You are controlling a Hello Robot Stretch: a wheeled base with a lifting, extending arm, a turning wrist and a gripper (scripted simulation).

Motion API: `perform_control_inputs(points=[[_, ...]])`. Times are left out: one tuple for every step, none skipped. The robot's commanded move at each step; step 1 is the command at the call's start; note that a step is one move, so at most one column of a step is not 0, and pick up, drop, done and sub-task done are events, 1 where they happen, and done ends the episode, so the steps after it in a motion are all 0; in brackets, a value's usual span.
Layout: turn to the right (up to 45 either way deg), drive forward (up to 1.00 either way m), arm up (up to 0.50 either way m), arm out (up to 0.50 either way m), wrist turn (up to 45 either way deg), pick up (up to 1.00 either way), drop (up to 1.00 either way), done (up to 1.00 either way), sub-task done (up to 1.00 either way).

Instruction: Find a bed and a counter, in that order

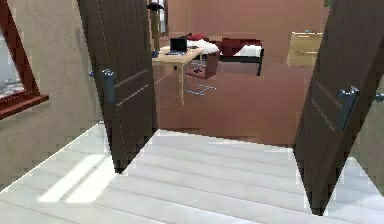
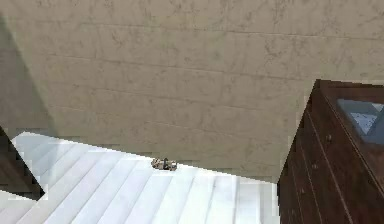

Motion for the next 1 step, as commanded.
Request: perform_control_inputs(points=[[6.0,0.0,0.0,0.0,0.0,0.0,0.0,0.0,0.0]])
